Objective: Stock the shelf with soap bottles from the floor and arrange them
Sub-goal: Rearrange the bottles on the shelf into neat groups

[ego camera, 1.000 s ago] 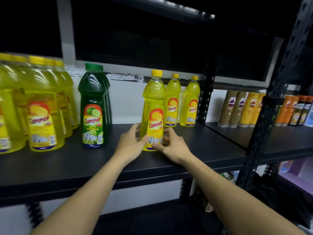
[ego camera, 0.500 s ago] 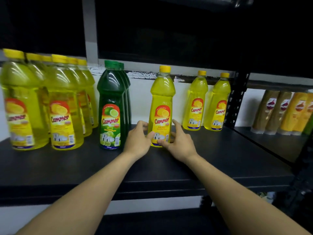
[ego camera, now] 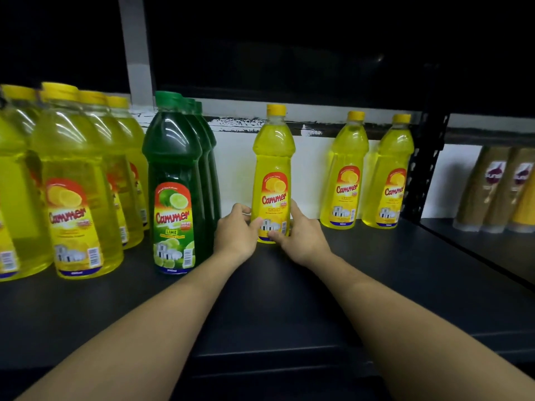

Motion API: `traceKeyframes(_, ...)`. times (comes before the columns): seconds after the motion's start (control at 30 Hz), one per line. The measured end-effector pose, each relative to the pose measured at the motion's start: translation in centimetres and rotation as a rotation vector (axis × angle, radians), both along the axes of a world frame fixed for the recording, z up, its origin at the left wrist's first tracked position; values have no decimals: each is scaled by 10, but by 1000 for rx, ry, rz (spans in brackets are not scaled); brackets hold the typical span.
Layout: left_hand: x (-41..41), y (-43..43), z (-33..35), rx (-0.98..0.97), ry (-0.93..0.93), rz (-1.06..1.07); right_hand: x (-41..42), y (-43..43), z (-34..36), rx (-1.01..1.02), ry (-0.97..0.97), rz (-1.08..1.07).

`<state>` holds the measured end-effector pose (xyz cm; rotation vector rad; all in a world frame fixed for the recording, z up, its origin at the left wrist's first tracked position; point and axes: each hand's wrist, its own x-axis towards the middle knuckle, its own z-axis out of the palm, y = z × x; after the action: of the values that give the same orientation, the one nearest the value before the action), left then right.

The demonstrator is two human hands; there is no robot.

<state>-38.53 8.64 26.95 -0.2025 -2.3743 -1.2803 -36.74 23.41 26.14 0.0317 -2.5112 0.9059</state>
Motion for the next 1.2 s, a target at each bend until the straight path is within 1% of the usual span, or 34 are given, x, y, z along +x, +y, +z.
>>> traceKeyframes(0.13,-15,3,0,1,-4,6,-17,1,2,18,-2,-19)
traceKeyframes(0.3,-31,6,1,-11,-7,18,-32,0,-1,-12,-2,-20)
traceKeyframes(0.47,-43,14,-1,120,-50,69,-46,1,1,-6,-6,-31)
traceKeyframes(0.53,-47,16,-2,125,-56,85,-50,2,1,-17,-16,-36)
traceKeyframes(0.63,-50,16,-6,85,-42,96,-55,3,3,-29,-21,-42)
traceKeyframes(0.73,-51,18,-8,4,-10,92,-57,4,4,-48,-24,-33)
traceKeyframes(0.83,-49,18,-8,-16,3,93,-56,5,3,-50,-21,-21)
traceKeyframes(0.97,-43,16,-7,-26,-20,77,-49,9,8,-18,-16,-7)
traceKeyframes(1.03,-38,16,-7,-74,-47,66,-42,18,16,-12,5,-37)
traceKeyframes(1.1,-31,15,-6,-143,-77,58,-33,30,25,-21,77,-111)
traceKeyframes(1.2,-16,15,-1,-275,-143,38,-18,46,38,-85,267,-217)
